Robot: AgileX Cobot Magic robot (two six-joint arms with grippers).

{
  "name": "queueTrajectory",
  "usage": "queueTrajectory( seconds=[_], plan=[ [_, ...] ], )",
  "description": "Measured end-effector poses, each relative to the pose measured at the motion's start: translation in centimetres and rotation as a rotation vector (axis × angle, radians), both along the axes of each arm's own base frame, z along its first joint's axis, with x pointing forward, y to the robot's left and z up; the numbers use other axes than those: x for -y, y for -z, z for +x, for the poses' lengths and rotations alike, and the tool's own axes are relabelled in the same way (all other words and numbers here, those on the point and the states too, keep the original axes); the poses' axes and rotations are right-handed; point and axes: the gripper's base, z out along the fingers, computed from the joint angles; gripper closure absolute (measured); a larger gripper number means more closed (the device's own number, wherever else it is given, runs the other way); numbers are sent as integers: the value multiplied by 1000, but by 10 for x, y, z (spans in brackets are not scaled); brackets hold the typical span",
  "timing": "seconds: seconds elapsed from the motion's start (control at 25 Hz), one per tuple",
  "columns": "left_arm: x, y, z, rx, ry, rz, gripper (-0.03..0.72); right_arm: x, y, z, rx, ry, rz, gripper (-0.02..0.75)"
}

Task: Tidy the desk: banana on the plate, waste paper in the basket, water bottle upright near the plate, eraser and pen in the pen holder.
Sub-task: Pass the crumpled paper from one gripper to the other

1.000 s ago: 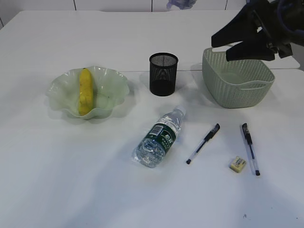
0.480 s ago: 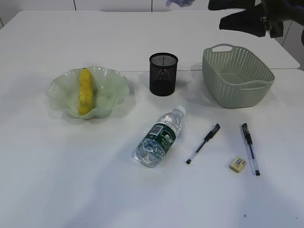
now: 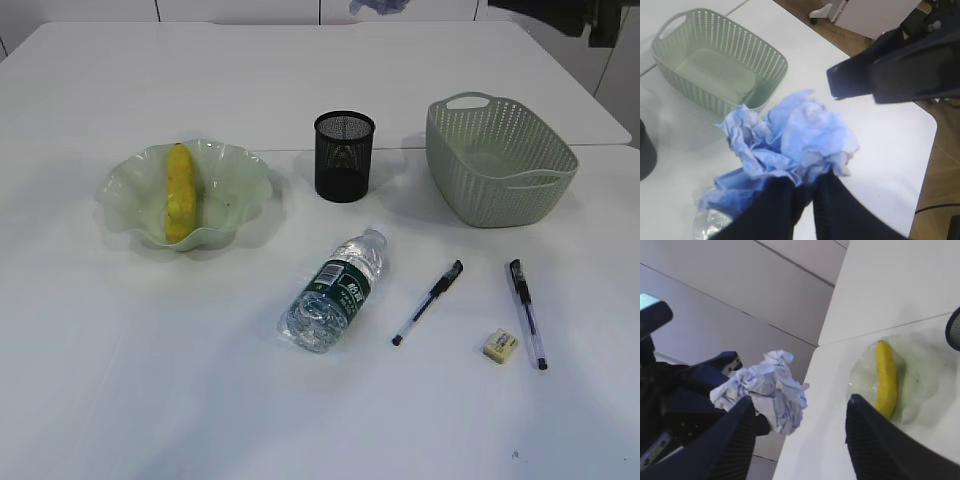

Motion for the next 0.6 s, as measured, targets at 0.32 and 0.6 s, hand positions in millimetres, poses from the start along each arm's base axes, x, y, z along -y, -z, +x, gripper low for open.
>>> queueTrajectory(
  seconds=[0.32, 0.6],
  plan=[
    [2, -2, -2, -18, 17, -32, 647, 0, -13, -4, 60, -52, 131, 309],
    [5, -5, -6, -48, 45, -84, 647, -1, -15, -5, 93, -73, 132, 309]
  ],
)
